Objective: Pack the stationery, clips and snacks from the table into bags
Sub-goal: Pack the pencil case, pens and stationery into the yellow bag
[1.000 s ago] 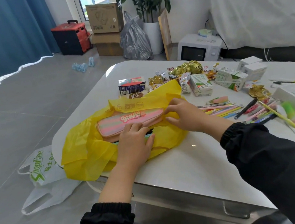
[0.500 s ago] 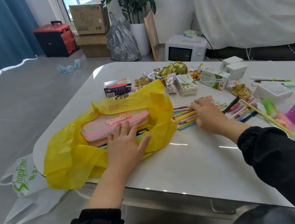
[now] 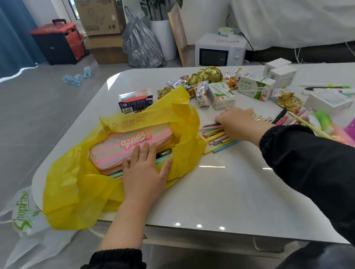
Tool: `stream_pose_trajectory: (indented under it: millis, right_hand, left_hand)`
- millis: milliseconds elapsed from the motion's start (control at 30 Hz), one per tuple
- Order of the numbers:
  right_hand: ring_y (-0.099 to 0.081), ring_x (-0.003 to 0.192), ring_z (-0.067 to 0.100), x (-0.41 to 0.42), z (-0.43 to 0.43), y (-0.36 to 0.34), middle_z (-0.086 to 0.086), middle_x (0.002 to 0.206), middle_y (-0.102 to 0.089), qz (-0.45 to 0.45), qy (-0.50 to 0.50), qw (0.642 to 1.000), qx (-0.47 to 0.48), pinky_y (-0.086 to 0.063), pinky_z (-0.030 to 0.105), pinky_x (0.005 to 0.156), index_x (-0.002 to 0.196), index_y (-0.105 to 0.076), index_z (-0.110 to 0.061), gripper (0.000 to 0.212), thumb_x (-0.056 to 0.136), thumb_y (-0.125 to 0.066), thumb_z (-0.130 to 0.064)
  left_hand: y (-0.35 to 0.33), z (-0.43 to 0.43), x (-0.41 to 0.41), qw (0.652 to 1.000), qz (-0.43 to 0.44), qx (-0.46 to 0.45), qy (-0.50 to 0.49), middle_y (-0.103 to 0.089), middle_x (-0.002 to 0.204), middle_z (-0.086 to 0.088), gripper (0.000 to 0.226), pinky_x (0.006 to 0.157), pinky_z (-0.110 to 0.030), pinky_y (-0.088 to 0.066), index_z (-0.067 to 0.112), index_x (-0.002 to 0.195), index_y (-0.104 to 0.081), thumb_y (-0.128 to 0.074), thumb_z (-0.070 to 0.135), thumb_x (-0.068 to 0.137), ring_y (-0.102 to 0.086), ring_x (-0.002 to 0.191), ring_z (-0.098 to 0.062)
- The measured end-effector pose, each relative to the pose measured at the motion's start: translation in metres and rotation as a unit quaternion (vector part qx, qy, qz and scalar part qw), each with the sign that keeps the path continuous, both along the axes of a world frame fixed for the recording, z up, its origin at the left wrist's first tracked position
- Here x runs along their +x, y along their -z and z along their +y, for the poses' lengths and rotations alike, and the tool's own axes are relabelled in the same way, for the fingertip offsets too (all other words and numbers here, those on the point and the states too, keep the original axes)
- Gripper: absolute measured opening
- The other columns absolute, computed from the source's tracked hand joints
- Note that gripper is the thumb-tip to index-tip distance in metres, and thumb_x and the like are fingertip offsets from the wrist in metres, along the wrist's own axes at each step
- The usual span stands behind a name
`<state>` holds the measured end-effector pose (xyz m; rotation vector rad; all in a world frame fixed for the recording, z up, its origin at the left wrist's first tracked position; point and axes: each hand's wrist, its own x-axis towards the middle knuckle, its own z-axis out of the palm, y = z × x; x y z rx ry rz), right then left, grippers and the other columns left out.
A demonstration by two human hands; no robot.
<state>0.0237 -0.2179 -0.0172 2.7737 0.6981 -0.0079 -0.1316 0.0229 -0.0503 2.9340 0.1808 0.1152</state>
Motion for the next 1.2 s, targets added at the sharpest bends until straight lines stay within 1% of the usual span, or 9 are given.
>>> stream_pose_trajectory:
  millis: [133, 300, 433, 567, 700, 767, 833, 900, 1200]
  right_hand:
    - [-0.047, 0.077, 0.021, 0.006, 0.003, -0.003, 0.009, 0.100, -0.058, 0.004, -0.013, 1.000, 0.000, -0.037, 0.031, 0.064, 0.097, -0.054, -0.012, 0.016, 0.092, -0.044, -0.002]
    - [-0.053, 0.097, 0.025, 0.002, 0.005, -0.004, 0.011, 0.109, -0.052, 0.045, 0.022, 0.999, 0.014, -0.034, 0.032, 0.067, 0.106, -0.051, -0.008, 0.020, 0.092, -0.041, 0.002]
    - [-0.053, 0.102, 0.026, -0.002, 0.001, -0.008, 0.012, 0.115, -0.052, 0.059, 0.047, 0.997, -0.011, -0.023, 0.025, 0.051, 0.116, -0.053, -0.005, 0.024, 0.096, -0.040, -0.003]
    - [-0.057, 0.088, 0.030, -0.003, -0.013, -0.009, 0.015, 0.109, -0.056, -0.004, 0.058, 0.996, 0.070, -0.043, 0.035, 0.063, 0.117, -0.046, -0.005, 0.025, 0.092, -0.042, 0.000]
    - [-0.051, 0.064, 0.022, -0.019, -0.029, -0.013, 0.004, 0.084, -0.056, -0.038, -0.017, 0.992, 0.119, -0.036, 0.030, 0.050, 0.108, -0.048, -0.012, 0.020, 0.091, -0.045, -0.001]
    - [-0.053, 0.066, 0.020, -0.029, -0.035, -0.012, -0.001, 0.079, -0.054, -0.042, -0.057, 0.993, 0.095, -0.033, 0.028, 0.053, 0.102, -0.052, -0.016, 0.010, 0.096, -0.044, -0.015]
    - [-0.052, 0.072, 0.019, -0.036, -0.040, -0.010, -0.001, 0.082, -0.057, -0.026, -0.066, 0.993, 0.092, -0.032, 0.027, 0.058, 0.100, -0.055, -0.017, 0.017, 0.098, -0.044, -0.029]
    - [-0.054, 0.076, 0.019, -0.039, -0.044, -0.008, 0.000, 0.090, -0.061, 0.013, -0.045, 0.995, 0.085, -0.042, 0.030, 0.061, 0.105, -0.057, -0.020, 0.021, 0.094, -0.050, -0.036]
    - [-0.060, 0.082, 0.023, -0.032, -0.040, 0.004, 0.002, 0.094, -0.063, 0.052, -0.051, 0.997, 0.003, -0.051, 0.032, 0.064, 0.102, -0.054, -0.022, 0.015, 0.088, -0.051, -0.025]
  left_hand:
    - [0.002, 0.000, 0.001, 1.000, -0.006, 0.001, 0.000, -0.010, 0.160, 0.004, 0.069, 0.118, -0.046, -0.005, 0.027, 0.152, -0.012, -0.019, 0.062, 0.093, -0.003, 0.147, -0.017]
    - [0.003, 0.000, 0.001, 1.000, -0.007, 0.002, 0.001, -0.010, 0.160, 0.004, 0.068, 0.118, -0.045, -0.004, 0.027, 0.152, -0.015, -0.019, 0.061, 0.093, -0.003, 0.147, -0.018]
    - [0.002, 0.000, 0.000, 1.000, -0.010, 0.004, 0.002, -0.011, 0.159, 0.003, 0.066, 0.118, -0.046, -0.004, 0.028, 0.151, -0.018, -0.020, 0.061, 0.094, -0.003, 0.147, -0.018]
    - [0.002, 0.001, 0.000, 1.000, -0.015, 0.001, 0.005, -0.012, 0.159, 0.003, 0.065, 0.117, -0.046, -0.004, 0.027, 0.151, -0.020, -0.022, 0.059, 0.094, -0.004, 0.147, -0.019]
    - [0.003, 0.001, 0.000, 1.000, -0.014, -0.002, 0.006, -0.012, 0.159, 0.003, 0.065, 0.117, -0.046, -0.003, 0.027, 0.151, -0.021, -0.022, 0.059, 0.094, -0.003, 0.147, -0.018]
    - [0.003, 0.001, 0.000, 1.000, -0.015, -0.004, 0.007, -0.012, 0.159, 0.003, 0.064, 0.118, -0.046, -0.003, 0.028, 0.150, -0.021, -0.023, 0.059, 0.095, -0.004, 0.147, -0.019]
    - [0.003, 0.002, 0.000, 1.000, -0.011, -0.001, 0.009, -0.011, 0.159, 0.004, 0.063, 0.118, -0.045, -0.003, 0.029, 0.151, -0.020, -0.023, 0.059, 0.095, -0.003, 0.147, -0.018]
    - [0.003, 0.003, 0.000, 1.000, -0.006, -0.001, 0.013, -0.009, 0.160, 0.005, 0.063, 0.117, -0.045, -0.001, 0.029, 0.151, -0.019, -0.023, 0.058, 0.095, -0.001, 0.147, -0.017]
    - [0.004, 0.006, -0.002, 1.000, 0.006, -0.012, 0.021, -0.004, 0.160, 0.005, 0.061, 0.118, -0.045, 0.001, 0.028, 0.151, -0.019, -0.027, 0.054, 0.096, 0.004, 0.147, -0.016]
